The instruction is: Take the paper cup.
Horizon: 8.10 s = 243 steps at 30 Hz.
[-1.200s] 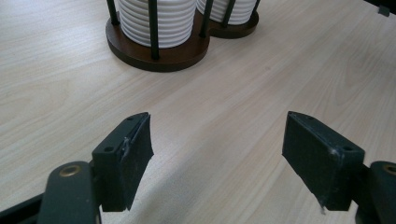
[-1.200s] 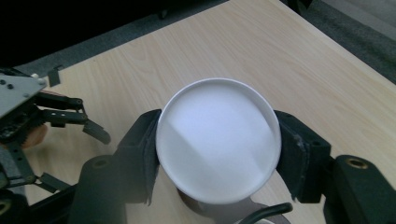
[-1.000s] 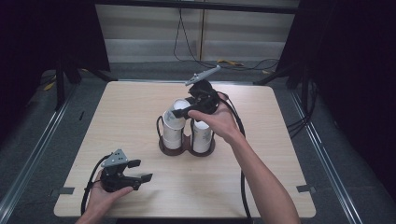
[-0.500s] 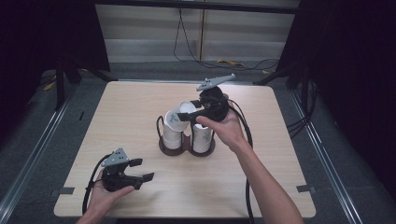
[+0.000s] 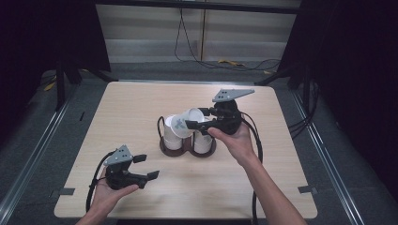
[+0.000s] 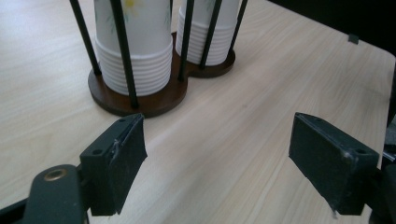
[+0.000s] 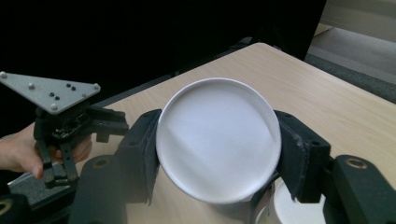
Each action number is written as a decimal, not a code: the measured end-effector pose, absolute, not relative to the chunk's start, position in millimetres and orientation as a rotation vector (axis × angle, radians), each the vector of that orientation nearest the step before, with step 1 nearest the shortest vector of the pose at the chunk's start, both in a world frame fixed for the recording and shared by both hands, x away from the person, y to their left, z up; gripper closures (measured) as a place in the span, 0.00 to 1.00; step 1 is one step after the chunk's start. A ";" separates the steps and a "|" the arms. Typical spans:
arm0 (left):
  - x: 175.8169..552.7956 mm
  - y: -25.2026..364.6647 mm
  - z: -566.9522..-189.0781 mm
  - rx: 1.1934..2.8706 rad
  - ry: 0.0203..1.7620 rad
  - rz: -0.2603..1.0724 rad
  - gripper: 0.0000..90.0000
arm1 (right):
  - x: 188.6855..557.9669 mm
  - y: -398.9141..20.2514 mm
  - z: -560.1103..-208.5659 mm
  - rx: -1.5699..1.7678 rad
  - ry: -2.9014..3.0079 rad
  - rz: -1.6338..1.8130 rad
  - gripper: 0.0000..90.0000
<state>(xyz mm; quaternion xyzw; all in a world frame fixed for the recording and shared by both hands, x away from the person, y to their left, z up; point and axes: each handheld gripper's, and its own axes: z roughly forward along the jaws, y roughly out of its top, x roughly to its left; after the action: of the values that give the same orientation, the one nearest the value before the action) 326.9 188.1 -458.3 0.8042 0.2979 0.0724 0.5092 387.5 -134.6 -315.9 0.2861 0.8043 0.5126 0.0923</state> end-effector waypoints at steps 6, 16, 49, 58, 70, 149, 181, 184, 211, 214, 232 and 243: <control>334.9 175.5 -447.8 1.939 0.682 0.176 0.20 | 376.5 -140.8 -330.4 0.864 2.381 1.575 0.43; 341.5 157.1 -427.3 1.868 0.628 0.129 0.20 | 359.8 -149.9 -356.3 0.862 2.360 1.695 0.43; 334.5 147.2 -443.0 1.888 0.547 0.139 0.18 | 345.1 -146.2 -414.4 0.862 2.468 1.843 0.43; 331.7 145.2 -446.1 1.897 0.492 0.104 0.18 | 345.6 -139.6 -418.8 0.850 2.506 1.865 0.43; 330.9 143.3 -452.3 1.876 0.459 0.053 0.19 | 346.3 -131.8 -423.2 0.835 2.554 1.907 0.43; 327.5 139.8 -450.4 2.034 0.365 0.071 0.30 | 348.4 -125.9 -423.9 0.795 2.634 1.837 0.20; 331.7 131.5 -449.2 2.206 0.325 0.068 0.31 | 348.7 -122.5 -420.2 0.701 2.862 1.400 0.27; 330.3 129.2 -450.3 2.246 0.299 0.072 0.31 | 349.1 -122.2 -420.9 0.691 2.888 1.348 0.27; 323.1 119.2 -459.2 2.348 0.217 0.080 0.32 | 345.3 -101.2 -432.5 0.503 3.096 1.050 0.29; 321.8 117.8 -460.6 2.366 0.199 0.083 0.33 | 345.1 -98.6 -431.4 0.494 3.108 1.004 0.29; 317.5 113.1 -465.4 2.387 0.156 0.052 0.32 | 341.0 -90.7 -436.1 0.436 3.181 0.903 0.37; 316.3 114.1 -466.2 2.399 0.140 0.037 0.31 | 340.6 -90.0 -438.8 0.409 3.217 0.881 0.40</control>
<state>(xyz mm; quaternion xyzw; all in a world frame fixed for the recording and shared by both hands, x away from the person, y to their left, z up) 316.3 114.1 -466.2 0.9309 0.0545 0.0143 0.3608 340.6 -90.0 -438.8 0.1209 0.9516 0.2606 -0.1090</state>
